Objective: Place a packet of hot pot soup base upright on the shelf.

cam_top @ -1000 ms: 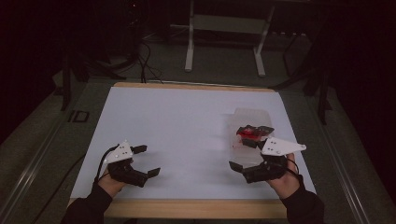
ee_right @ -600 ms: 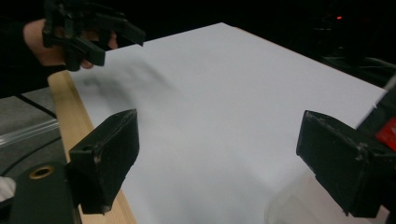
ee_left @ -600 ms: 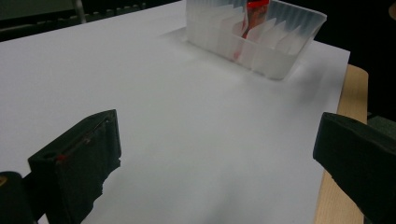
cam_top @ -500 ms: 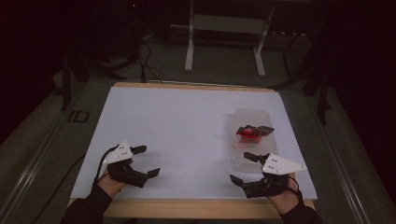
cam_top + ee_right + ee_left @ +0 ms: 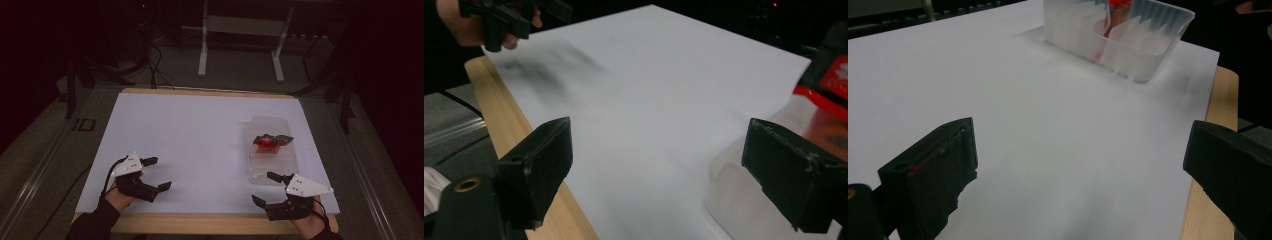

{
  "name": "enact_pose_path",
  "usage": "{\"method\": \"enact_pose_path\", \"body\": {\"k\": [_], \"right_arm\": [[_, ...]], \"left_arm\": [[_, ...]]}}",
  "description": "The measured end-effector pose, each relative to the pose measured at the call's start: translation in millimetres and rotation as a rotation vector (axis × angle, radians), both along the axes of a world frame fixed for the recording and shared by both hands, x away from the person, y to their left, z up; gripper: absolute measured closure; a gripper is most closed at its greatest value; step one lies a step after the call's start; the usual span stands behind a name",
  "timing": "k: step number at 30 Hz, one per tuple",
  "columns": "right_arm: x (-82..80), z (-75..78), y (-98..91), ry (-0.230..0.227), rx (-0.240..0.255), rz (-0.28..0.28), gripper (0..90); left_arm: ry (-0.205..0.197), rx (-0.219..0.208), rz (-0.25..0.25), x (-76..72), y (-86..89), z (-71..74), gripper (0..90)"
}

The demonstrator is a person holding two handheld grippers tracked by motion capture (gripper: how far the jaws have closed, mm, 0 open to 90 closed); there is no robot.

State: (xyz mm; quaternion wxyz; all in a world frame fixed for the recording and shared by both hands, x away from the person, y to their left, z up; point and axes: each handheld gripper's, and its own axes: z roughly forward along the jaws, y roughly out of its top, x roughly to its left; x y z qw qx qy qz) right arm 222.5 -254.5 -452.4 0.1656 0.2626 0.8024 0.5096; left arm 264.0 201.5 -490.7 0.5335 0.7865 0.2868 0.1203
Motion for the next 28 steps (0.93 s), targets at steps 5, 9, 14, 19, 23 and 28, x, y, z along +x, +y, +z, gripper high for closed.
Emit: {"method": "enact_pose_path", "body": {"k": [5, 9, 14, 19, 23, 28], "right_arm": [[-5.4, -3.9, -5.3, -0.005, -0.014, -0.027, 12.9], [-10.2, -7.7, -7.1, -0.039, -0.052, -0.046, 12.7], [-12.8, -11.4, -8.8, -0.038, -0.074, -0.045, 12.7], [-12.2, -13.1, -8.6, -0.044, -0.083, -0.039, 12.7], [-11.1, -13.5, -9.0, -0.041, -0.081, -0.037, 12.7], [-12.1, -12.3, -8.8, -0.048, -0.078, -0.031, 12.8]], "left_arm": [[0.001, 0.003, -0.007, -0.5, -0.6, -0.6, 0.9], [-0.004, -0.006, -0.012, -1.2, -0.8, -0.5, 0.9], [0.003, -0.007, -0.022, -1.4, -1.4, -3.7, 0.9], [0.007, 0.006, -0.034, -1.6, -3.7, -6.9, 0.9], [0.002, 0.004, -0.039, -2.3, -5.7, -6.9, 0.9], [-0.003, 0.007, -0.044, -2.9, -6.9, -6.2, 0.9]]}}
